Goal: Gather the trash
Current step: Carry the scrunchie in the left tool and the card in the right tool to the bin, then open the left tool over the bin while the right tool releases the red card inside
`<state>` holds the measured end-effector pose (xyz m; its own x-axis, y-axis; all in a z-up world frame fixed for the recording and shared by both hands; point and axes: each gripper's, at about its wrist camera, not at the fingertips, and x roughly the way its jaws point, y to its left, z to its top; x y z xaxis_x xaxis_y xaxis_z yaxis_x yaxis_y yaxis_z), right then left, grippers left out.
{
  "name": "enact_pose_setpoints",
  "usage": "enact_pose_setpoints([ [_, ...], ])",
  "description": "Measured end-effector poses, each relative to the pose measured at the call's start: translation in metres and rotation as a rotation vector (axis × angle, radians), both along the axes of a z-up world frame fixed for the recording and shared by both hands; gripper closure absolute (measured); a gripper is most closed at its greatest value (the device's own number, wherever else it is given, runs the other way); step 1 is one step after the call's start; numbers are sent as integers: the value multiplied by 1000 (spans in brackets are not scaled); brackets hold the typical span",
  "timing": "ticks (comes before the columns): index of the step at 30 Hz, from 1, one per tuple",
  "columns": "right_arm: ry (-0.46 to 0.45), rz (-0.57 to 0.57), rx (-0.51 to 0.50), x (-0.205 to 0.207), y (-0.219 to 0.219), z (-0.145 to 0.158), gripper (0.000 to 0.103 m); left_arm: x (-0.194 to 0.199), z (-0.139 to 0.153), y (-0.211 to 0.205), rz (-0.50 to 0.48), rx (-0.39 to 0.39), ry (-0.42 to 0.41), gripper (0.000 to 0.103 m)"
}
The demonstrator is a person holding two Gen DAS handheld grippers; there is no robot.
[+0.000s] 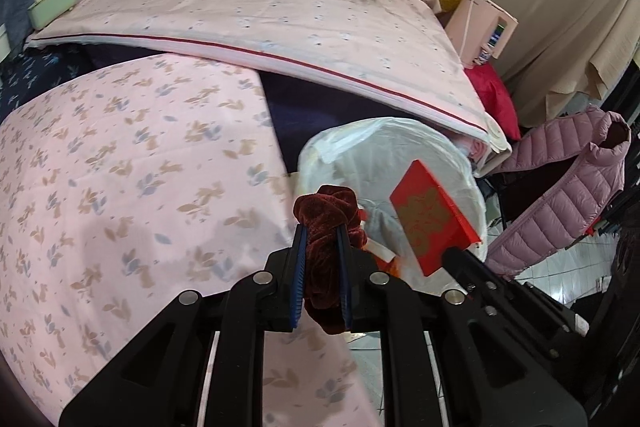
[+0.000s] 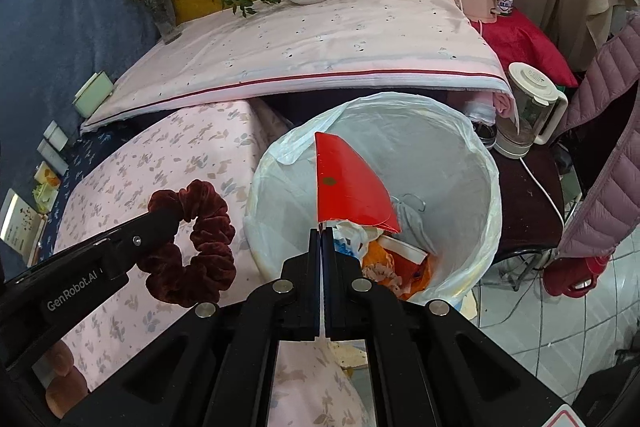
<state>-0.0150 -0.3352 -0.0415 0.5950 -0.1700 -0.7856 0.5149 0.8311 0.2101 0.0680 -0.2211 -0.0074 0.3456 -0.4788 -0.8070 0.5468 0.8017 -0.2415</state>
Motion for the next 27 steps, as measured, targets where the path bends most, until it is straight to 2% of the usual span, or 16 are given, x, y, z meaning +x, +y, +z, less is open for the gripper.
enact_pose_setpoints([
  [7,32,-21,-53,2,-17,5,101,2,3,-35,-50,-48,20,89],
  [10,34,-35,-59,3,-26,7,101,4,2,-43,-61,-71,38,83],
  [12,38,-37,-61,6,-29,7,101,5,2,-44,-40,-62,26,64],
  [13,40,-35,-64,7,-29,7,101,6,2,-43,-30,-61,15,62],
  [21,49,-15,-70,16,-26,4,101,20,-11,-17,60,10,-5,62],
  [27,51,0,-71,25,-22,2,99,22,-15,1,104,66,-56,62],
])
